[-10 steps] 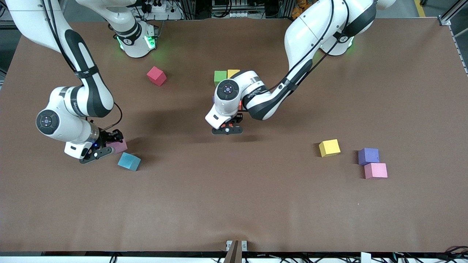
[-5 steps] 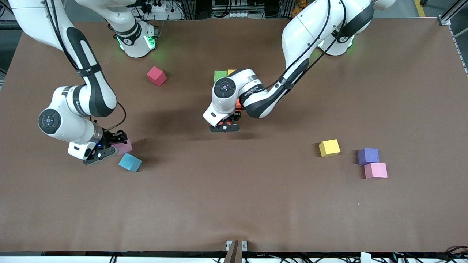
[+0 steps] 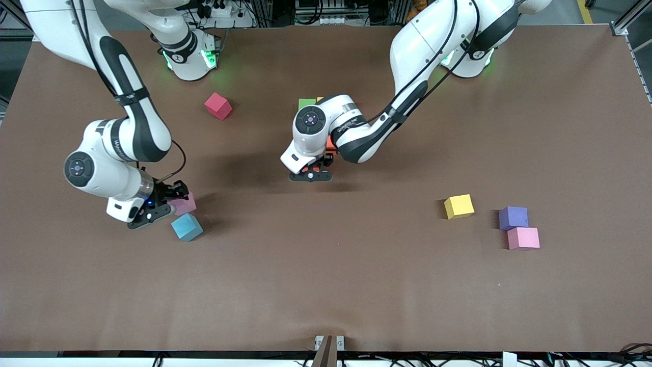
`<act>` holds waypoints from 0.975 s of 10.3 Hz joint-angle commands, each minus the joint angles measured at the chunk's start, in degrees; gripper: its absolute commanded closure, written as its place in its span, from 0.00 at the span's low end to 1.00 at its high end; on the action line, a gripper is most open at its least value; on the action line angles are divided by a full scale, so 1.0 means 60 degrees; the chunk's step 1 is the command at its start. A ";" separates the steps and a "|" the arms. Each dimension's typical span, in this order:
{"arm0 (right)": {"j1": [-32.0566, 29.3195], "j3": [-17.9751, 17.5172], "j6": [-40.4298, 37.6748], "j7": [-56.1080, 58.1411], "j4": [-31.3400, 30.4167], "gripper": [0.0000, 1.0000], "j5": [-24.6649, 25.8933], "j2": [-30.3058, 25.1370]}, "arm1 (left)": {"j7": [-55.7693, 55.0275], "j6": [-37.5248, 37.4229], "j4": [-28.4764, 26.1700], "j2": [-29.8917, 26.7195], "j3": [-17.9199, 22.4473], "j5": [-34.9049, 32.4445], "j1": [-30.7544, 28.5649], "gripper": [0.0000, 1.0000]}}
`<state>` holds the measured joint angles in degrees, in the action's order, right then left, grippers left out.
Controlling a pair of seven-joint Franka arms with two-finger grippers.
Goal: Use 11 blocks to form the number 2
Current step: 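Lift the pink cube with the right gripper while the left gripper holds orange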
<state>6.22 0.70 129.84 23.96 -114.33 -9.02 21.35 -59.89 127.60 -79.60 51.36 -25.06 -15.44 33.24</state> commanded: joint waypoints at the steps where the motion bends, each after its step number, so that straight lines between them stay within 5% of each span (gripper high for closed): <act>1: 0.0136 0.0030 -0.0618 0.0079 0.0071 1.00 -0.0210 -0.0175 | -0.0097 -0.0026 0.0185 0.0083 0.0133 0.0259 0.0187 0.72; 10: 0.0355 0.0030 -0.0854 -0.0227 0.0203 1.00 -0.0224 -0.0248 | -0.0097 -0.0055 0.0170 0.0141 0.0148 0.0347 0.0333 0.71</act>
<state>7.79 0.77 124.61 23.44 -112.97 -9.17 20.07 -59.89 127.60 -79.59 51.80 -25.05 -14.73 34.01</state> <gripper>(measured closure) 0.463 0.436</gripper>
